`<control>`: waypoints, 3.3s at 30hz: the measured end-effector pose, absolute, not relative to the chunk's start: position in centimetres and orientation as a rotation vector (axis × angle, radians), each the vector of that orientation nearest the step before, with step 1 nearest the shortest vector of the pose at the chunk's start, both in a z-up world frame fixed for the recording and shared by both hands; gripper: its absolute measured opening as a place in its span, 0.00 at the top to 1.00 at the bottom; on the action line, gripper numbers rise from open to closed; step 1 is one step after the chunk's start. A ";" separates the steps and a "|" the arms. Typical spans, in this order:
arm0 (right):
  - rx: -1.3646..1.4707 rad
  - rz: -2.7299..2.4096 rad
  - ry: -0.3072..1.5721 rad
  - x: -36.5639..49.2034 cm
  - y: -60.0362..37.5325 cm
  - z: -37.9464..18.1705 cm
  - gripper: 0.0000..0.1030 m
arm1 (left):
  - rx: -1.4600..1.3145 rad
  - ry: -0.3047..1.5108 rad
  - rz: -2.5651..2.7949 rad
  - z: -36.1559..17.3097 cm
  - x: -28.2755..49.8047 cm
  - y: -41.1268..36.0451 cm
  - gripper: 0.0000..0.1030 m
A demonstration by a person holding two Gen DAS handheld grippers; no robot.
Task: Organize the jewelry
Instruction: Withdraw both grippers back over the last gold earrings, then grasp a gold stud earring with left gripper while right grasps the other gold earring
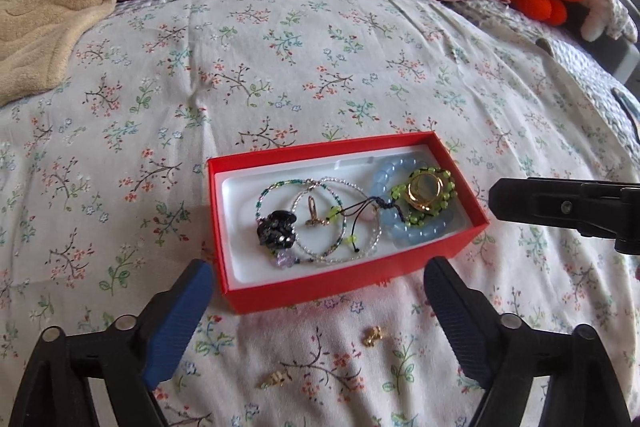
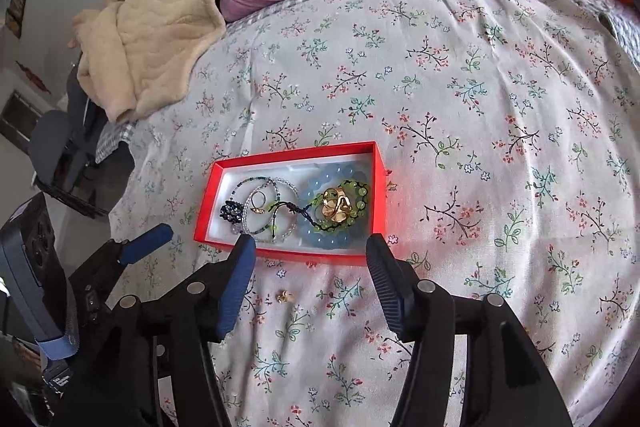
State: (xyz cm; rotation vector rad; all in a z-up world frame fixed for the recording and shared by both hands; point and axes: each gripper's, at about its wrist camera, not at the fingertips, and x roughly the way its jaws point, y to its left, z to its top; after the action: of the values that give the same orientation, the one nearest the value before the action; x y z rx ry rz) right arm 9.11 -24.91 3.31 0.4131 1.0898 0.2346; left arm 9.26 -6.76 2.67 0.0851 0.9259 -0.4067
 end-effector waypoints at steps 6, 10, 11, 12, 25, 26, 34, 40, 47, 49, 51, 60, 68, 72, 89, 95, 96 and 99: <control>0.343 0.186 1.092 7.6 -24.3 3.6 0.27 | 0.100 0.935 -0.382 2.8 7.8 -6.0 0.01; 0.297 0.155 1.079 6.5 -23.9 3.8 0.17 | 0.119 0.936 -0.355 2.7 6.9 -5.3 0.01; 0.286 0.150 1.077 6.2 -23.8 3.9 0.15 | 0.118 0.941 -0.349 2.7 6.7 -5.1 0.01; 0.276 0.145 1.075 6.0 -23.7 3.9 0.15 | 0.116 0.946 -0.344 2.6 6.6 -4.9 0.01; 0.094 0.147 1.065 2.9 -21.7 3.8 0.03 | 0.132 0.975 -0.327 2.2 4.2 -3.1 0.01; 0.089 0.148 1.069 2.8 -21.6 3.7 0.01 | 0.140 0.977 -0.323 2.1 4.1 -3.0 0.01; 0.029 0.143 1.110 2.4 -20.8 2.1 0.00 | 0.180 1.017 -0.292 0.6 3.9 -2.3 0.01; 0.004 0.144 1.128 2.5 -20.5 1.1 0.00 | 0.186 1.021 -0.285 -0.8 3.9 -1.3 0.01; -0.010 0.128 1.146 2.8 -20.6 -0.1 0.00 | 0.224 0.965 -0.281 -2.5 3.7 -0.3 0.01; -0.017 0.122 1.147 2.9 -20.6 -0.7 0.00 | 0.225 0.964 -0.285 -3.2 3.7 0.0 0.01; -0.031 0.116 1.155 2.9 -20.6 -1.4 0.00 | 0.234 0.974 -0.284 -3.9 3.7 0.2 0.01; -0.097 0.143 1.221 3.4 -19.6 -4.8 0.00 | 0.228 1.048 -0.326 -6.2 4.9 -1.2 0.02; -0.121 0.176 1.289 3.4 -19.5 -7.5 0.00 | 0.203 1.050 -0.441 -6.5 6.2 -2.9 0.21; -0.115 0.186 1.277 3.2 -19.8 -7.6 0.00 | 0.193 1.030 -0.445 -6.4 6.8 -2.9 0.35; -0.150 0.210 1.224 3.8 -18.2 -7.0 0.00 | 0.211 1.009 -0.540 -6.4 6.5 -4.5 0.96; -0.120 0.234 1.184 4.4 -17.3 -6.0 0.04 | 0.186 1.024 -0.528 -5.7 6.5 -3.6 0.96; -0.109 0.239 1.178 4.6 -17.1 -5.7 0.05 | 0.182 1.024 -0.519 -5.5 6.5 -3.3 0.96; -0.077 0.257 1.169 5.7 -16.5 -5.7 0.10 | 0.160 1.026 -0.491 -5.1 6.7 -2.4 0.96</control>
State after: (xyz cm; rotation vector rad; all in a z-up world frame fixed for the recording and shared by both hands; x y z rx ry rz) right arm 5.70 -16.53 -5.72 -0.0765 1.1690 0.2569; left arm 6.70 -2.42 -5.09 0.1601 1.0261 -0.4908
